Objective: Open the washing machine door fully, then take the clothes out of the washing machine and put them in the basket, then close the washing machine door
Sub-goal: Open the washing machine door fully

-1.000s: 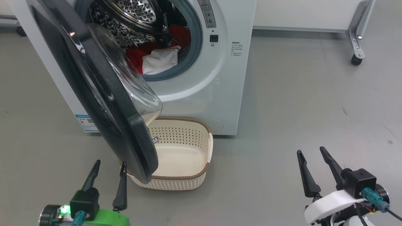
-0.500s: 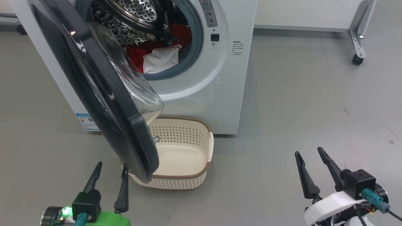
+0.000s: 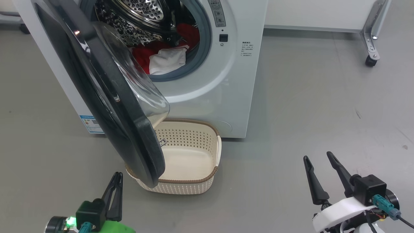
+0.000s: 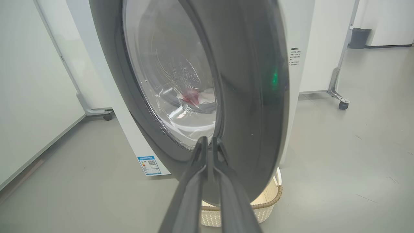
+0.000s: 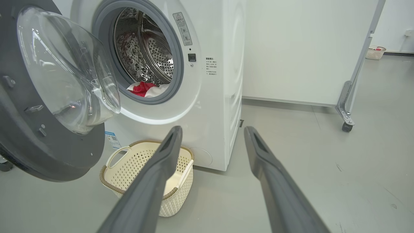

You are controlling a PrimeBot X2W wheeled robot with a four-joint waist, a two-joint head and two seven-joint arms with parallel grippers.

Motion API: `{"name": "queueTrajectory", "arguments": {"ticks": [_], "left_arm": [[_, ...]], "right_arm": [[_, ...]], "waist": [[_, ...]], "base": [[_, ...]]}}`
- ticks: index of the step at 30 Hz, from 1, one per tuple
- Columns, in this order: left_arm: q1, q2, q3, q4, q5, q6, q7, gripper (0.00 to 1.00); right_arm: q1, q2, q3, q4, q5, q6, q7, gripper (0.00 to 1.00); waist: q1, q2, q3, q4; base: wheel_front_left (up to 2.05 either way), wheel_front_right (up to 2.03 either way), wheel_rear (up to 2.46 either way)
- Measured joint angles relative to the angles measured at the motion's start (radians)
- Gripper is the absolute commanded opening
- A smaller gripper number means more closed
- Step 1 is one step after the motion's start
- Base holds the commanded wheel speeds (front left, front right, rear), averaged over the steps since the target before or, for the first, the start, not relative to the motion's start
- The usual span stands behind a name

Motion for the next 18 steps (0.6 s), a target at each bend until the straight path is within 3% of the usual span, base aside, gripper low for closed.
{"name": "queueTrajectory", "arguments": {"ticks": [5,18], "left_arm": [[0.002,-0.001,0.006,-0.003,0.0,0.0,0.0,0.0],[-0.037,-0.007,0.081,-0.164,-0.02,-0.012,0.0,0.0]], "right_arm": [[0.0,0.004,-0.003,0.0,-0.005,0.0,0.0,1.0],[0.0,0.02,-0.014,0.0,-0.007,0.001,0.0,1.0]], "waist": [[0.0,0.0,0.004,0.002],[0.0,0.0,0.01,0.007]], "base": [[0.0,0.0,0.0],[0.0,0.0,0.0]]}}
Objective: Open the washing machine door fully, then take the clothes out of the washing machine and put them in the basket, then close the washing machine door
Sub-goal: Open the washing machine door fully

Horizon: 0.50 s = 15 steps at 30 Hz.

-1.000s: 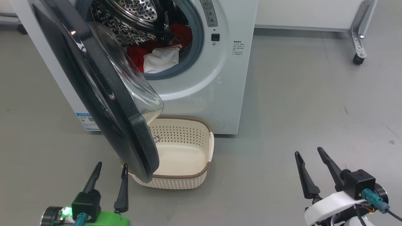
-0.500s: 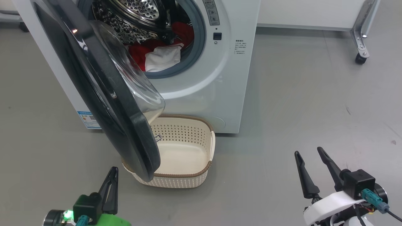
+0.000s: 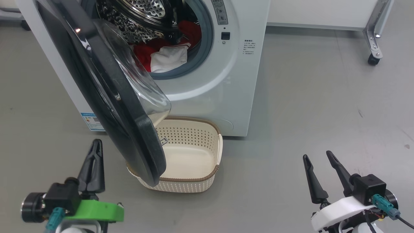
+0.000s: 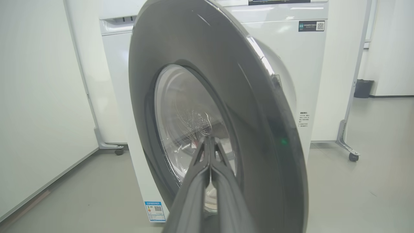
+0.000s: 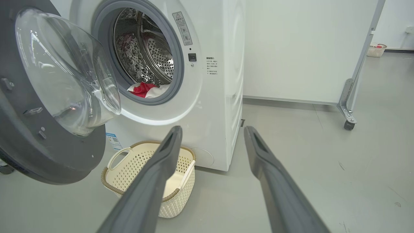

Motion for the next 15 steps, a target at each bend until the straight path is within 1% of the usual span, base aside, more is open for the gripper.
{"name": "queueTrajectory", "arguments": {"ticks": [3,10,15], "left_arm": [[-0.027,0.004,0.034,-0.04,-0.01,0.0,0.0,0.0],[-0.103,0.035,0.066,-0.124,-0.005,0.0,-0.004,0.0],[-0.14,0.045,0.06,-0.154,-0.004,-0.011,-0.005,0.0]], "right_arm": [[0.0,0.003,-0.002,0.0,0.0,0.0,0.0,1.0],[0.0,0.015,-0.003,0.002,-0.002,0.003,0.0,1.0],[-0.001,0.023,-0.003,0.002,-0.013,0.008,0.0,1.0]], "waist": [[0.0,0.0,-0.001,0.0],[0.0,0.0,-0.002,-0.003],[0.0,0.0,0.001,-0.01]], "base": [[0.0,0.0,0.0],[0.0,0.0,0.0],[0.0,0.0,0.0]]}}
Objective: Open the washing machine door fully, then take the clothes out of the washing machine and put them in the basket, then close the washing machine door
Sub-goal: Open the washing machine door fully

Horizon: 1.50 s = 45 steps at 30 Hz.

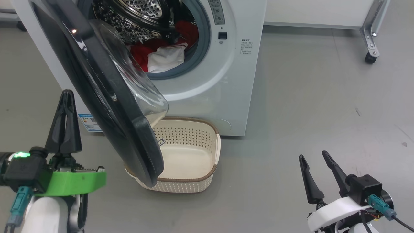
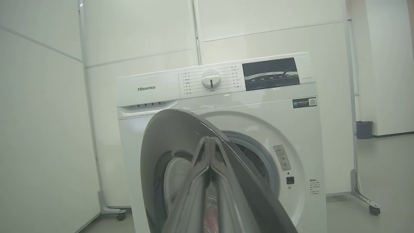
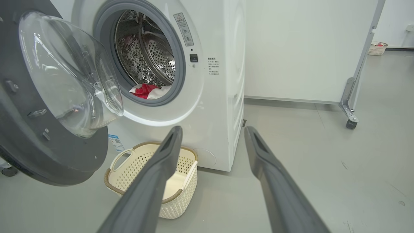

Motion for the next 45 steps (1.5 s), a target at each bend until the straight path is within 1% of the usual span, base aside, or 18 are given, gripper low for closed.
{"name": "queueTrajectory", "arguments": {"ticks": [4,10,13,15,24,25,29,31,40,45], "left_arm": [[-0.03,0.001,-0.014,-0.019,-0.002,-0.006,0.001,0.0],[-0.057,-0.016,-0.068,-0.043,-0.003,-0.021,0.025,0.0],[-0.065,-0.03,-0.101,-0.058,-0.007,-0.03,0.038,0.0],[-0.074,-0.043,-0.132,-0.058,-0.019,-0.037,0.054,0.0],[-0.076,-0.056,-0.227,-0.026,-0.021,-0.054,0.117,0.0],[-0.076,-0.06,-0.244,-0.01,-0.022,-0.055,0.133,0.0],[-0.072,-0.065,-0.262,0.035,-0.04,-0.054,0.165,0.0],[-0.064,-0.065,-0.263,0.052,-0.057,-0.053,0.181,0.0],[-0.032,-0.069,-0.297,0.163,-0.132,-0.044,0.246,0.0],[-0.026,-0.069,-0.287,0.213,-0.135,-0.01,0.249,0.0]], "right_arm": [[0.0,0.004,0.0,0.0,-0.005,0.001,0.0,1.0],[0.0,0.006,-0.007,0.001,-0.005,0.001,0.0,1.0],[-0.001,0.008,-0.008,0.001,-0.008,0.009,0.0,1.0],[-0.001,0.01,-0.009,0.002,-0.01,0.009,0.0,1.0],[-0.002,0.028,-0.016,0.009,-0.014,0.01,0.0,1.0],[-0.002,0.029,-0.018,0.011,-0.014,0.017,0.0,1.0],[-0.002,0.035,-0.019,0.015,-0.015,0.019,0.0,1.0],[-0.005,0.039,-0.017,0.017,-0.016,0.026,0.0,1.0],[-0.011,0.04,-0.032,0.019,-0.024,0.027,0.0,1.0],[-0.013,0.041,-0.033,0.024,-0.03,0.036,0.0,1.0]], "waist": [[0.0,0.0,0.005,-0.006],[0.0,0.0,0.013,-0.015],[0.0,0.0,0.019,-0.02],[0.0,0.0,0.023,-0.024],[0.0,0.0,0.032,-0.036],[0.0,0.0,0.034,-0.039],[0.0,0.0,0.038,-0.045],[0.0,0.0,0.039,-0.052],[0.0,0.0,0.053,-0.071],[0.0,0.0,0.058,-0.08]], "base": [[0.0,0.0,0.0],[0.0,0.0,0.0],[0.0,0.0,0.0],[0.0,0.0,0.0],[0.0,0.0,0.0],[0.0,0.0,0.0],[0.0,0.0,0.0],[0.0,0.0,0.0],[0.0,0.0,0.0],[0.0,0.0,0.0]]}}
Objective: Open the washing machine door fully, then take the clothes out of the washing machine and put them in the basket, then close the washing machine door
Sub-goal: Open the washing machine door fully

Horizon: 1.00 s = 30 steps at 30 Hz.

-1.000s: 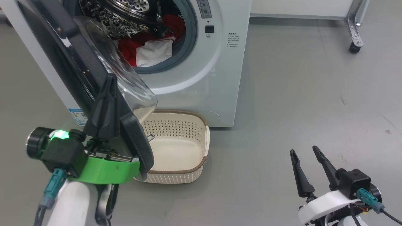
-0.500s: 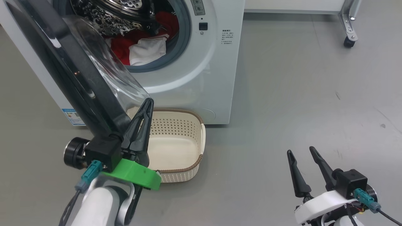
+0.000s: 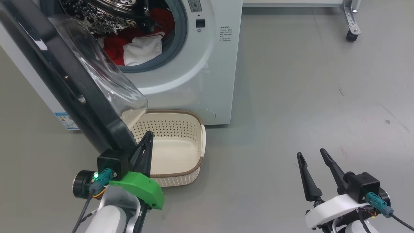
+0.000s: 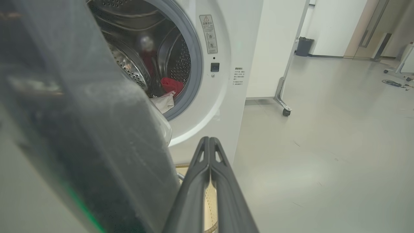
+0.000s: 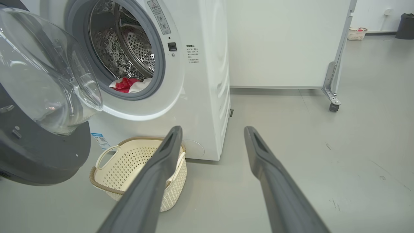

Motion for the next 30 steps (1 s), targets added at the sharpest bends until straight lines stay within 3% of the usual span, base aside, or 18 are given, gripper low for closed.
{"name": "queueTrajectory", "arguments": {"ticks": [14,30], "left_arm": [[-0.003,-0.002,0.015,0.07,-0.008,0.027,-0.013,0.0],[-0.004,-0.016,-0.006,0.119,-0.026,0.03,-0.048,0.0]], "right_arm": [[-0.006,0.005,-0.024,0.011,-0.01,0.009,0.0,1.0],[0.012,0.007,-0.038,0.016,-0.019,0.018,0.0,1.0]], "waist": [[0.0,0.0,-0.001,-0.004],[0.0,0.0,-0.025,0.092]], "base": [[0.0,0.0,0.0],[0.0,0.0,0.0]]}}
